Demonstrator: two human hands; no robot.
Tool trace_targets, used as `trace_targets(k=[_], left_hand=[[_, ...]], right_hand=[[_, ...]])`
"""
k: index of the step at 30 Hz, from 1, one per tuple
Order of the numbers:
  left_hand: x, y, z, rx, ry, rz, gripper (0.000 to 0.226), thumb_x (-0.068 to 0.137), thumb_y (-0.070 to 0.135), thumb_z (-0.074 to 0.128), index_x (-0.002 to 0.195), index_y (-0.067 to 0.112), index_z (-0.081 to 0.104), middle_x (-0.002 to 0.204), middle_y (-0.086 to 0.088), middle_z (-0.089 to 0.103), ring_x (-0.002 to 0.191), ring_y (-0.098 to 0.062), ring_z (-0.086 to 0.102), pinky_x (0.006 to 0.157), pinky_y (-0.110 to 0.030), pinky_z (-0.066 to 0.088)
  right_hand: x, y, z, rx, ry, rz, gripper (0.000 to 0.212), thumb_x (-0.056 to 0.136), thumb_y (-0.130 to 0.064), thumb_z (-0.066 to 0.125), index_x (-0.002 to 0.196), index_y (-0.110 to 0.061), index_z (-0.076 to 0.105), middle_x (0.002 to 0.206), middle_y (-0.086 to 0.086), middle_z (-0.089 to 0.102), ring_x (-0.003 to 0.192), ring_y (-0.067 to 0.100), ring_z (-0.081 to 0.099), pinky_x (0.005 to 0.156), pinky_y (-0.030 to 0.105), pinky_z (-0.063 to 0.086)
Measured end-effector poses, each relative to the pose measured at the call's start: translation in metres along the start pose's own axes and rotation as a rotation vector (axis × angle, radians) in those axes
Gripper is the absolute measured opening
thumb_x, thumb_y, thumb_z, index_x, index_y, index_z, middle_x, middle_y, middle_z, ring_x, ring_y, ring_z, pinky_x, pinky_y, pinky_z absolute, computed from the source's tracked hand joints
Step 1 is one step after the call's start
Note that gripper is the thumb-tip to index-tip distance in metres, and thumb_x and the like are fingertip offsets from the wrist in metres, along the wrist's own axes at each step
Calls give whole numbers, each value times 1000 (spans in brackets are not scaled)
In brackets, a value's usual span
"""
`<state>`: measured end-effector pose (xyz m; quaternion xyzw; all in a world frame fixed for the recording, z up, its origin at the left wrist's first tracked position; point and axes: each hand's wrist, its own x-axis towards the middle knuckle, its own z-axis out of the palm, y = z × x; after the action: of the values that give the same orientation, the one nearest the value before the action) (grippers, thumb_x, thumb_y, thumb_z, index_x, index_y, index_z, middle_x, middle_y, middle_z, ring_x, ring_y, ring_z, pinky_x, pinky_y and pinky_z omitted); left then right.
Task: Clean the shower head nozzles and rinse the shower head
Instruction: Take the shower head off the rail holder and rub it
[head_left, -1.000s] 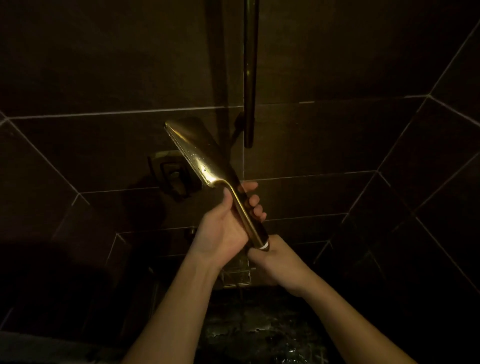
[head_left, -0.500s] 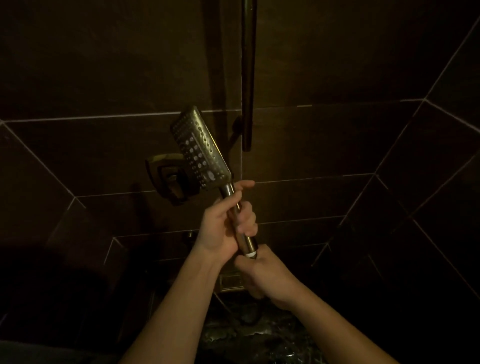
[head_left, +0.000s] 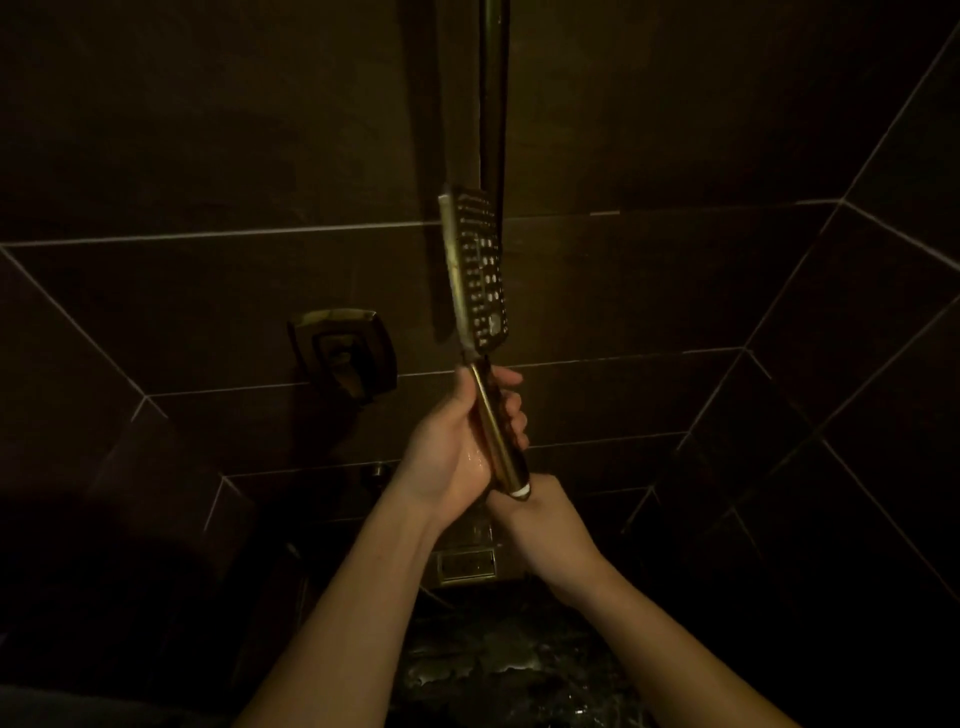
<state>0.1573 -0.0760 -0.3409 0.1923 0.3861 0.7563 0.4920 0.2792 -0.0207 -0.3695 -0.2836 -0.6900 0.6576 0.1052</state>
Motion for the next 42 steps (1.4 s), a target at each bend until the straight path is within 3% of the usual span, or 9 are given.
trace_targets(k=[3,6,9,12,18,25,30,35,42], left_hand=[[0,-3,4,-13,33,60,37,85,33,75,115,15,66,105,-11,73,104,-29,67,82,-40,58],[4,-3,10,-18,58,136,55,84,14,78,134,17,54,122,-21,72,118,-35,66,88,-49,59],[4,-2,14,38,94,128,39,94,12,65,130,9,48,97,-21,76,80,-29,75,65,-37,61],[2,-6,15,73,154,77,19,97,25,62,100,10,51,57,-1,51,45,-12,45,44,-25,40],[-1,-9,15,73,87,79,63,101,60,36,133,10,58,73,-1,53,65,-14,51,66,-30,45],[-1,-14,5,-12,133,75,38,95,46,57,109,15,74,88,-1,66,82,-16,62,75,-32,55],[2,-12,3,-106,172,130,47,85,16,75,127,20,55,109,-14,76,104,-32,72,87,-46,58],[1,-13,8,9,184,182,25,90,16,70,109,20,54,67,-1,56,59,-14,56,61,-34,50],[6,-15,8,64,270,267,18,91,13,67,103,19,55,60,5,50,53,-11,50,56,-28,51]], right_hand=[[-1,1,0,-16,8,-34,16,86,-10,55,71,-12,53,59,3,43,53,18,39,51,29,32],[-3,3,4,-22,-7,-36,15,87,-11,55,73,-8,57,61,6,45,56,20,41,53,31,34],[-5,6,7,-34,-11,-18,17,88,-14,56,77,-2,60,61,4,48,56,19,44,54,32,37],[-4,7,9,-63,24,18,18,85,-14,57,79,2,61,61,5,49,55,19,44,54,33,35],[-4,8,5,3,61,45,20,90,-13,57,86,5,63,67,6,54,61,20,49,59,34,39],[-2,9,0,14,41,36,14,91,-14,56,78,-11,62,64,5,50,59,18,46,55,29,38],[-1,8,2,-8,86,46,16,89,-8,55,74,-11,57,60,4,47,55,18,43,50,27,35],[2,7,2,-58,60,37,13,86,-7,56,74,-11,58,64,9,48,57,20,43,54,32,34],[11,7,-6,-216,-24,74,13,85,-13,61,73,-12,62,58,-1,54,51,12,49,52,29,40]])
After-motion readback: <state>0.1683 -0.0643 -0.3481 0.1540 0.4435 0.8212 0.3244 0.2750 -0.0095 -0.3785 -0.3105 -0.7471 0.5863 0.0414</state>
